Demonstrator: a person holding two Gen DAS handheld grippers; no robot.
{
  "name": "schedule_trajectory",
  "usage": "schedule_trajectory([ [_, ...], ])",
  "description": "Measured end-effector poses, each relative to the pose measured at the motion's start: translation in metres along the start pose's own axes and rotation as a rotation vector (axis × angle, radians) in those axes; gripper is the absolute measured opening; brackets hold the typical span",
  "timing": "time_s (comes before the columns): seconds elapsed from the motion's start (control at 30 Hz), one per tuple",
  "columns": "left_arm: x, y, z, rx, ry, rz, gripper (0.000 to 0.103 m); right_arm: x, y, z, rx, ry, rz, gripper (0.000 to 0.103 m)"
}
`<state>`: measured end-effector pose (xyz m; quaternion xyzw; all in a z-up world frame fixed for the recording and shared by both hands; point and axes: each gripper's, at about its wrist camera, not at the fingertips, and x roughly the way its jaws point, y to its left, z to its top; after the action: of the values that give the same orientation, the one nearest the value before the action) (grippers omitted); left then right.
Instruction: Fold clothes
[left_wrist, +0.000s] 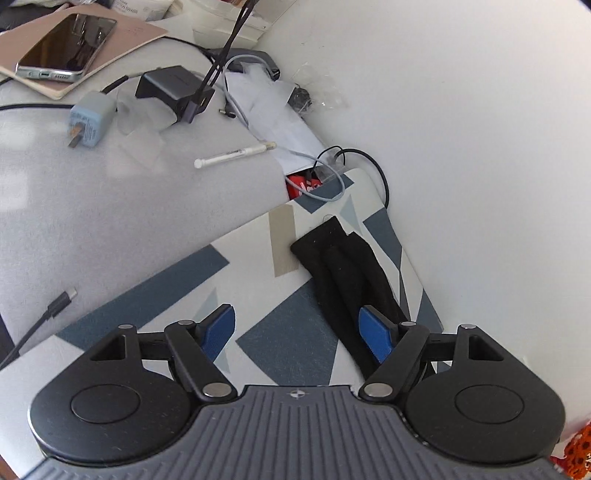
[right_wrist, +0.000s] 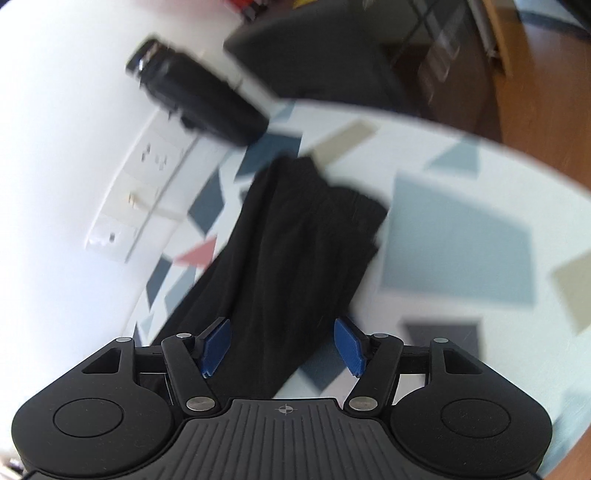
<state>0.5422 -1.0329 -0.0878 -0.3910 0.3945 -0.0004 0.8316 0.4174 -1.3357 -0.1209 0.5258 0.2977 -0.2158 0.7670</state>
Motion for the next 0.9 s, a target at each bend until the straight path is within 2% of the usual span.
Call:
schedule_trajectory([
  [0.07,0.000,-0.001,-0.008,0.006,0.018,-0.004,0.076,0.028,0.017,-0.020,-0.038,0.063,0.007,0.059],
  [0.2,0.000,-0.011,-0.026,0.036,0.050,-0.016,0.076,0.074,0.048,-0.046,-0.068,0.120,-0.002,0.059],
  [0.23,0.000,-0.013,-0.031,0.045,0.059,-0.018,0.076,0.080,0.055,-0.050,-0.061,0.109,-0.008,0.062],
  [0.27,0.000,-0.016,-0.036,0.061,0.065,-0.015,0.076,0.083,0.060,-0.051,-0.063,0.095,-0.008,0.061],
  [0.3,0.000,-0.019,-0.042,0.077,0.070,-0.012,0.076,0.086,0.065,-0.051,-0.068,0.102,-0.006,0.045],
  [0.33,-0.001,-0.020,-0.046,0.089,0.076,-0.011,0.076,0.089,0.066,-0.050,-0.057,0.113,-0.002,0.011],
  [0.37,-0.003,-0.022,-0.050,0.101,0.082,-0.010,0.076,0.089,0.063,-0.048,-0.036,0.126,0.004,0.005],
  [0.43,-0.007,-0.019,-0.055,0.108,0.088,-0.009,0.078,0.083,0.054,-0.043,-0.011,0.145,0.023,0.005],
  [0.53,-0.013,-0.008,-0.063,0.091,0.095,-0.003,0.078,0.057,0.043,-0.035,-0.074,0.129,0.023,0.005],
  [0.7,-0.017,0.006,-0.079,0.063,0.120,-0.013,0.078,0.009,0.009,-0.016,-0.119,0.067,-0.100,0.005],
  [0.9,0.009,-0.002,-0.102,0.040,0.169,-0.075,0.078,-0.029,-0.016,-0.006,-0.210,0.007,-0.255,0.006],
])
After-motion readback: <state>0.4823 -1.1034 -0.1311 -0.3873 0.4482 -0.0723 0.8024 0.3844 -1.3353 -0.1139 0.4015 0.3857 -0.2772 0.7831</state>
